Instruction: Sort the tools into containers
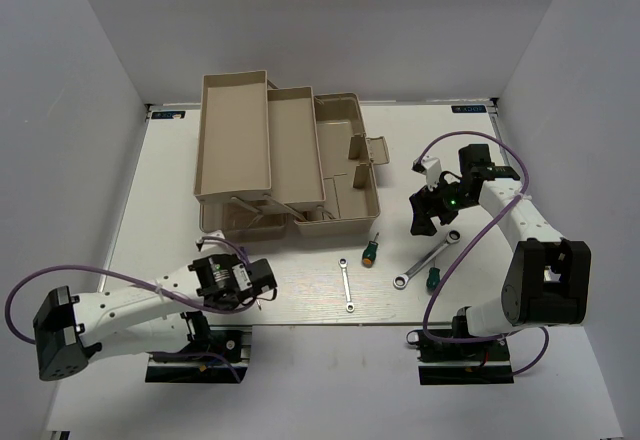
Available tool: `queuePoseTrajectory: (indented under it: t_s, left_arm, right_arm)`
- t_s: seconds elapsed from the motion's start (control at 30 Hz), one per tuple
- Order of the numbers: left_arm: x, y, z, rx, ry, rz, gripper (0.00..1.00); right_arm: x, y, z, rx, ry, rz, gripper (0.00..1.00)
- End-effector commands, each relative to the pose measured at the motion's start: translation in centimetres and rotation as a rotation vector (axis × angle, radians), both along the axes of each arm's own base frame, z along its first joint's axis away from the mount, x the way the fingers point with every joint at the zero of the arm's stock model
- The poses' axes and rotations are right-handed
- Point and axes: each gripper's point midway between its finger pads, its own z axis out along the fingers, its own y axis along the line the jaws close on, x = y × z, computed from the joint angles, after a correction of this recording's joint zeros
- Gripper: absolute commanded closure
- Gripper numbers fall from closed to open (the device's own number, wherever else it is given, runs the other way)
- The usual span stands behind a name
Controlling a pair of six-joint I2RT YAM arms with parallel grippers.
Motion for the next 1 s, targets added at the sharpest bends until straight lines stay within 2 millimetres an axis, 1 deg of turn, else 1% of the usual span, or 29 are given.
queuePoseTrajectory:
  t_s: [0.0,0.13,0.17,0.2,0.23,0.3,0.37,0.47,0.53,0.57,0.7,0.73,0.8,0.87,0.97]
  left_arm:
    - [1.8,-0.8,-0.1,-0.017,-0.062,0.014,0.44]
    - [2.3,-0.8,-0.8,-0.009,-0.051,0.008,0.44]
    - [2.5,-0.9,-0.6,-0.021,-0.058,0.010,0.44]
    - [2.6,-0.6,-1.2,-0.012,-0.056,0.011,0.44]
    - [2.8,-0.8,-1.1,-0.033,-0.059,0.013,0.44]
    - [2.8,-0.5,-1.6,-0.023,-0.046,0.005,0.44]
    - [3.4,-0.9,-1.7,-0.053,-0.047,0.014,0.44]
    - [4.2,-1.2,-2.1,-0.037,-0.036,-0.005,0.44]
    - [4.8,-0.9,-2.5,-0.016,-0.020,-0.014,0.43]
    - [5.2,-1.4,-2.6,-0.030,-0.023,-0.019,0.43]
    - [6.1,-1.3,-2.9,-0.035,-0.014,-0.015,0.43]
    - [5.8,-1.0,-3.3,-0.028,0.003,-0.018,0.43]
    - [6.3,-1.1,-3.3,-0.052,-0.011,-0.007,0.43]
    - [5.9,-0.5,-4.0,-0.039,0.010,-0.009,0.43]
    - [6.4,-0.4,-4.1,-0.051,0.009,0.007,0.44]
  right_arm:
    - [-0.2,0.4,0.0,0.029,0.008,0.008,0.11]
    - [-0.4,0.4,0.1,0.029,0.013,0.008,0.11]
    - [-0.5,0.3,0.0,0.025,0.010,0.010,0.11]
    - [-0.5,0.3,-0.1,0.023,0.010,0.014,0.11]
    - [-0.6,0.3,0.0,0.022,0.011,0.012,0.11]
    - [-0.7,0.2,-0.1,0.023,0.012,0.010,0.11]
    - [-0.8,0.2,-0.1,0.024,0.013,0.011,0.11]
    - [-0.8,0.3,-0.1,0.028,0.016,0.009,0.11]
    - [-1.0,0.2,-0.2,0.024,0.020,0.010,0.11]
    - [-1.0,0.2,-0.1,0.026,0.020,0.009,0.11]
    - [-1.0,0.1,0.0,0.020,0.013,0.007,0.11]
    - [-1.0,0.0,-0.1,0.018,0.012,0.006,0.11]
    - [-0.9,-0.1,0.0,0.017,0.009,0.000,0.11]
    - [-1.1,-0.3,-0.2,0.016,0.016,-0.004,0.11]
    - [-1.1,-0.3,-0.3,0.020,0.021,-0.008,0.11]
